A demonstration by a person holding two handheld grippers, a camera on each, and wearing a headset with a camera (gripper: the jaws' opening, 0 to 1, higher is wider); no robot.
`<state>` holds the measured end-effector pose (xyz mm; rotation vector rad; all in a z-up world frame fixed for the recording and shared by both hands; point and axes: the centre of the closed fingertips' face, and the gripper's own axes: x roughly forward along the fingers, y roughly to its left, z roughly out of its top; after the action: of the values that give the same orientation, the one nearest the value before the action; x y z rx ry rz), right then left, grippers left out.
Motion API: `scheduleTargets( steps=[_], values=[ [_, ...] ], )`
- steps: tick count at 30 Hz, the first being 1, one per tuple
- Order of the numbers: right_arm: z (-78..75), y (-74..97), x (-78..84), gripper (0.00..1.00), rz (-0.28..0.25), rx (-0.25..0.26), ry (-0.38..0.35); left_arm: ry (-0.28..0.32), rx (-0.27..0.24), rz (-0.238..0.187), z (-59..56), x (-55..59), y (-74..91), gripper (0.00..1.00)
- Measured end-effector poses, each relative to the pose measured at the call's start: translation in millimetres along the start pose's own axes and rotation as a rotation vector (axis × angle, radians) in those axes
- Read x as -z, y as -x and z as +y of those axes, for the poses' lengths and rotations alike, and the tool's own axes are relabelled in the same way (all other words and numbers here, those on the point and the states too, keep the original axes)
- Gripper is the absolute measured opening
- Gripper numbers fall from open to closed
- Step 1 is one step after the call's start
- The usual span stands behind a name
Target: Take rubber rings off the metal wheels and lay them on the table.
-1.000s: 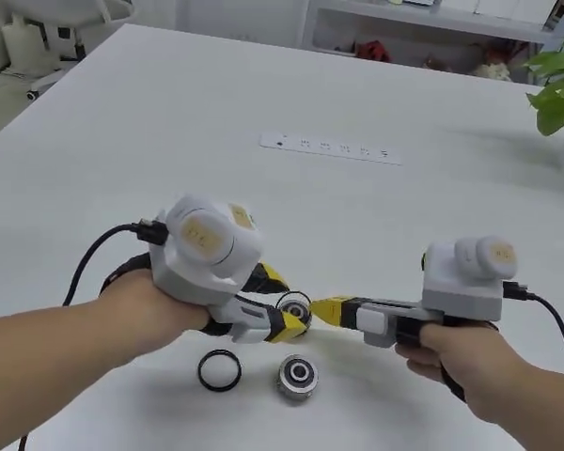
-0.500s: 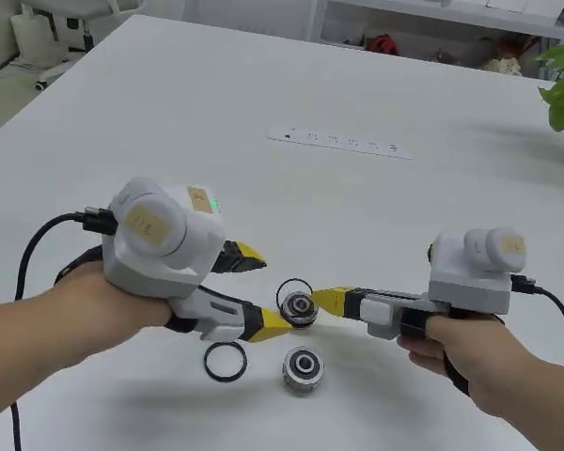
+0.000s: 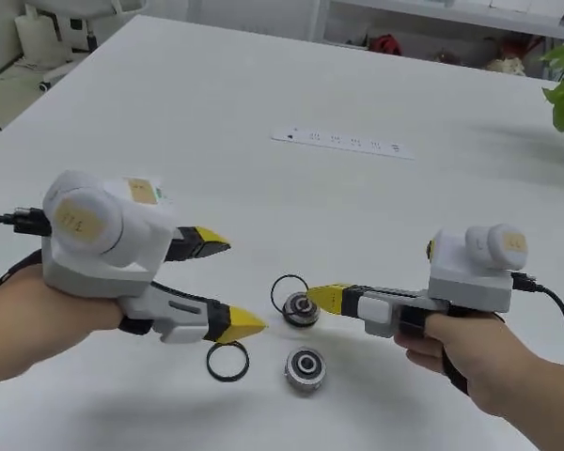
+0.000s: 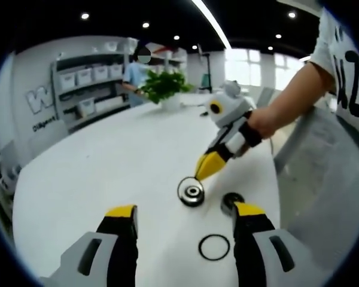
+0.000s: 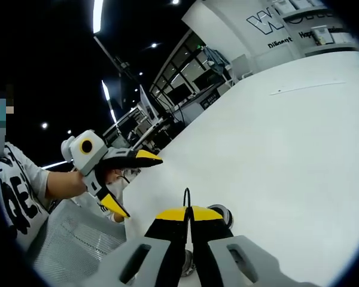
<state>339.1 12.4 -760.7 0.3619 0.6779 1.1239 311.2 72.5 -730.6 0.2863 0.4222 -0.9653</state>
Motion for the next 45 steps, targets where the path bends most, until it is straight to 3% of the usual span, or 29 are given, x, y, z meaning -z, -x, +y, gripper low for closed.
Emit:
scheduleTargets(
  steps=[11, 18, 24, 31, 39, 45],
  values=[
    [20.2, -9.6, -0.3, 0.0, 0.009, -0.048, 0.005, 0.046, -0.05, -0.024, 8.9, 7.0, 22.1, 0.72],
    [35.6, -20.8, 8.8, 0.0, 0.043, -0.085, 0.005, 0.05, -0.063, -0.007, 7.7, 20.3, 32.4, 0.75],
    [51.6, -28.3, 22.9, 0.0, 0.099, -0.145, 0.008, 0.055, -0.075, -0.004, 9.4, 24.9, 41.9, 0.78],
    [64.8, -37.6, 40.9, 0.0, 0.183, -0.18, 0.041, 0.069, -0.097, -0.011, 12.2, 26.8, 47.2, 0.78],
    [67.9, -42.9, 63.5, 0.0, 0.293, -0.185, 0.104, 0.069, -0.101, 0.0, 11.9, 31.4, 50.5, 0.78],
    [68.7, -45.3, 68.6, 0.0, 0.329, -0.171, 0.18, 0.071, -0.103, 0.006, 12.2, 33.6, 52.3, 0.78]
  ],
)
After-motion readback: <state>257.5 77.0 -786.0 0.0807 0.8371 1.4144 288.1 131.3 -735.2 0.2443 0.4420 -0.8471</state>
